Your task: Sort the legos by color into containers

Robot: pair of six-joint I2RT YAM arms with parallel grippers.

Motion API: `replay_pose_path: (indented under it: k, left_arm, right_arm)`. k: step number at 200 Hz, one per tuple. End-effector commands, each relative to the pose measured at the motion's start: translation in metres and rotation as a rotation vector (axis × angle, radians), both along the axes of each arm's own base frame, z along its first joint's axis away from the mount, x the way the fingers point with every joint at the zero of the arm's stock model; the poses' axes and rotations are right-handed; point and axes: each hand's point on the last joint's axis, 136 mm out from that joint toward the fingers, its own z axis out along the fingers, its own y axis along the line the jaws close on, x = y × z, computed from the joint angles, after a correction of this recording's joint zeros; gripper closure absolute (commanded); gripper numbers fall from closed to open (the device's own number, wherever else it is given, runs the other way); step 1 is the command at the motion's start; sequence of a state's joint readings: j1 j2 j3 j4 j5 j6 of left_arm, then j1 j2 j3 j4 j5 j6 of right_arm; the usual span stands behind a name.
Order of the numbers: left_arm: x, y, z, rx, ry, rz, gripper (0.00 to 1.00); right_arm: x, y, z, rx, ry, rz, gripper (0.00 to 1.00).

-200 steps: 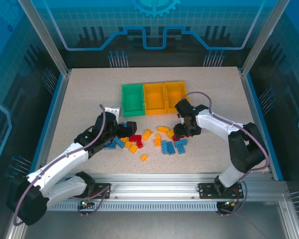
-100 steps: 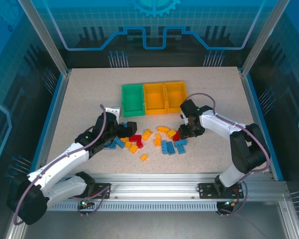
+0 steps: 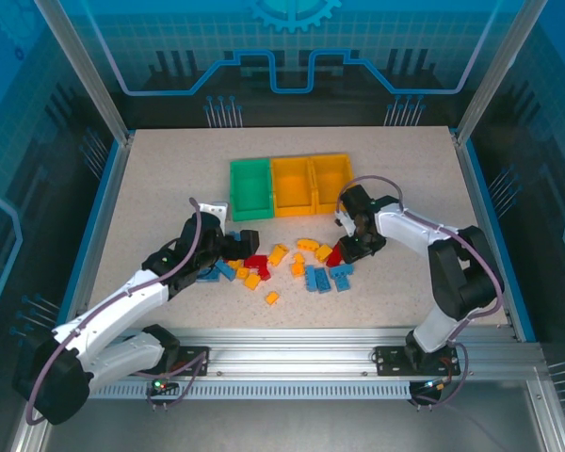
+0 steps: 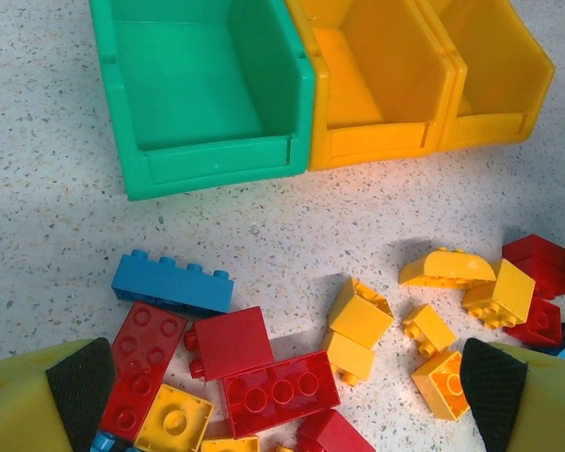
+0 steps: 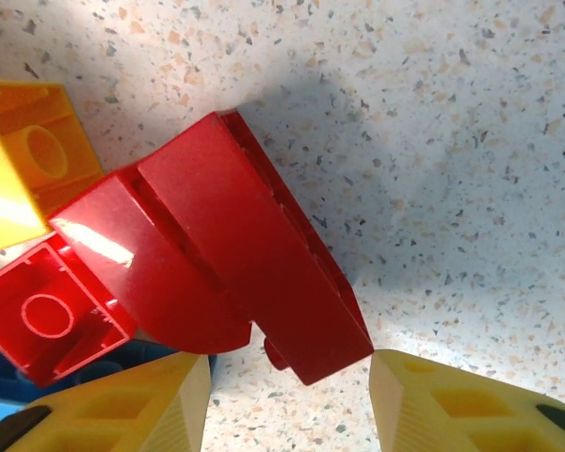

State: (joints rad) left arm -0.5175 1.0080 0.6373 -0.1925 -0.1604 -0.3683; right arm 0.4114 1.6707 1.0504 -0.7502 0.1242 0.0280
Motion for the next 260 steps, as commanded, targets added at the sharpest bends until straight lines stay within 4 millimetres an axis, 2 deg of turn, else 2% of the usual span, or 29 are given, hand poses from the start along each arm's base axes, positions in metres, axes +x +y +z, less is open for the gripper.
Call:
replay_pose_path:
  k: [1, 15, 54, 90, 129, 154, 178, 208, 237, 260]
  left_arm:
    - [0.0, -0.002, -0.003, -0.007, -0.002, 0.004, 0.01]
    - [0.001, -0.003, -0.003, -0.007, -0.005, 0.001, 0.01]
    - [0.001, -0.003, -0.004, 0.0, -0.002, -0.002, 0.01]
    - [0.001, -0.003, -0.006, 0.004, -0.002, -0.005, 0.01]
    - [0.001, -0.003, -0.007, 0.001, 0.001, -0.006, 0.01]
    - [0.002, -0.004, -0.007, -0.003, -0.004, -0.003, 0.01]
    - [0.003, -0.005, -0.007, -0.005, -0.007, -0.007, 0.01]
    - [0.003, -0.005, -0.006, 0.005, -0.006, -0.013, 0.01]
    - [0.004, -0.004, -0.005, 0.006, -0.013, -0.011, 0.01]
    - [0.005, -0.006, -0.006, 0.001, -0.011, -0.011, 0.01]
  right_arm:
    - [0.007, -0.003, 0.0, -0.012, -0.016, 0.057, 0.51]
    - [0.01, 0.0, -0.001, -0.002, -0.032, 0.082, 0.51]
    - [0.021, -0.011, -0.004, -0.066, -0.059, 0.061, 0.54]
    - [0.027, -0.019, -0.002, -0.1, -0.094, 0.073, 0.51]
    - [0.037, -0.007, 0.003, -0.042, -0.128, 0.128, 0.45]
    - [0.036, 0.001, -0.003, -0.01, -0.106, 0.172, 0.4]
    - [0.038, 0.008, -0.009, 0.025, -0.103, 0.188, 0.4]
    - [0.041, 0.01, -0.014, 0.03, -0.09, 0.197, 0.46]
    - [0.042, 0.008, -0.016, 0.033, -0.077, 0.177, 0.66]
    - [0.042, 0.006, -0.01, 0.028, -0.085, 0.163, 0.77]
